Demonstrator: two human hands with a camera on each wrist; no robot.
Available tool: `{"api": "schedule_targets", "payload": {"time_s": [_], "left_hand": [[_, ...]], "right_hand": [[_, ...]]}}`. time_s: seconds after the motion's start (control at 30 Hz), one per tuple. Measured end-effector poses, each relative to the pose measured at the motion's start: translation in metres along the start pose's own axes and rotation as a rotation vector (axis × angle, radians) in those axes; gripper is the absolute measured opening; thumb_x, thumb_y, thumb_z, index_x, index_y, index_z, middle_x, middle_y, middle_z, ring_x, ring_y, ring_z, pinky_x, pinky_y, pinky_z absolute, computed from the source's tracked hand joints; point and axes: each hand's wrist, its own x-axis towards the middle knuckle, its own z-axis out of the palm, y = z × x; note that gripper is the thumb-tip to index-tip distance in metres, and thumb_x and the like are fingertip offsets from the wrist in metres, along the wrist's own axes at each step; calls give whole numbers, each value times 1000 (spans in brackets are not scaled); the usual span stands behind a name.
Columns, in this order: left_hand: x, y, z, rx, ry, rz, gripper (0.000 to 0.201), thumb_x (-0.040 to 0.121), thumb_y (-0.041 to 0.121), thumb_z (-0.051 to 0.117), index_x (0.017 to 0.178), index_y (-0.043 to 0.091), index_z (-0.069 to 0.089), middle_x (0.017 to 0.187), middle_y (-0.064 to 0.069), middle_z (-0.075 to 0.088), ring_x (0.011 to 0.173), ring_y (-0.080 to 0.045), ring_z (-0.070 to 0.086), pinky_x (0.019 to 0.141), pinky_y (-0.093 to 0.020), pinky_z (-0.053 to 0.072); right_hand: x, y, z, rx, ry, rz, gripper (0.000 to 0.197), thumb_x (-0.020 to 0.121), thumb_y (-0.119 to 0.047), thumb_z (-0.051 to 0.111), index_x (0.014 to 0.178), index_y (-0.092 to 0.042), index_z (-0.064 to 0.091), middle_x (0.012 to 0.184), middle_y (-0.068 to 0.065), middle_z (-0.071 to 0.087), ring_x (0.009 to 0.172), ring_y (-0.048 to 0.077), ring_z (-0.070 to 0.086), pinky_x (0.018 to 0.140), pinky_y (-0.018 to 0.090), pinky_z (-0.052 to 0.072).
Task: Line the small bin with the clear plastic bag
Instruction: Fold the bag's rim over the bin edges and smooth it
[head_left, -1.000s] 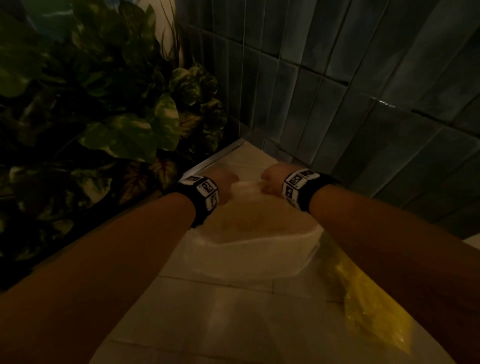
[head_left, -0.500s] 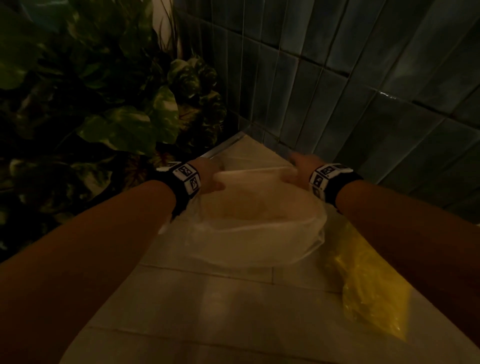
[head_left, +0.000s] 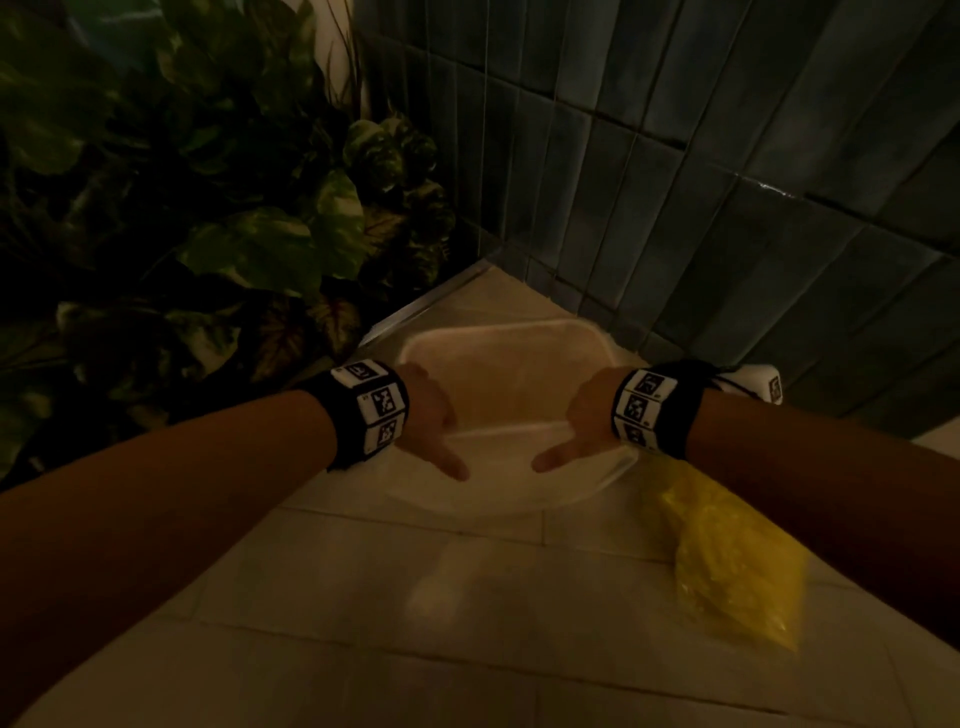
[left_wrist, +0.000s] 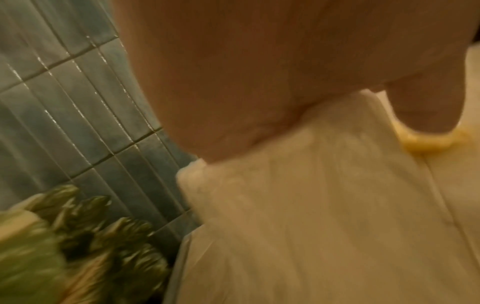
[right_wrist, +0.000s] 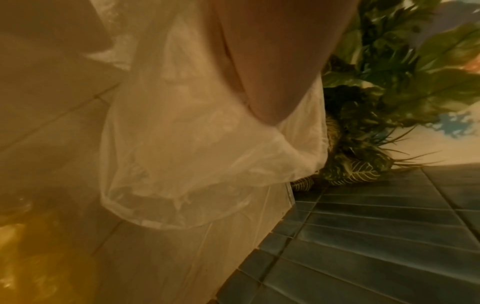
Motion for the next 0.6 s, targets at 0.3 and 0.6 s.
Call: {"api": "schedule_targets", "payload": {"time_s": [0.3,0.6], "left_hand": [[7,-8,7,91,68,19,86,80,81,30,133,16,51,134,-3,55,128,-21,46,121,-43,12],[15,16,2,-205,244,195,62,84,56,57,136,26,43,130,-1,56,109,-23,58,90,-36,50]], "right_hand": [[-12,2,-14,230,-19,19,90,82,-78,23,139,-11,44,143,10,46,130,28,43,111,41,28],[27,-2,-60,288,59,5,54,88,-62,40,97,-17,69,106,3,67,98,25,61,96,39,47]]}}
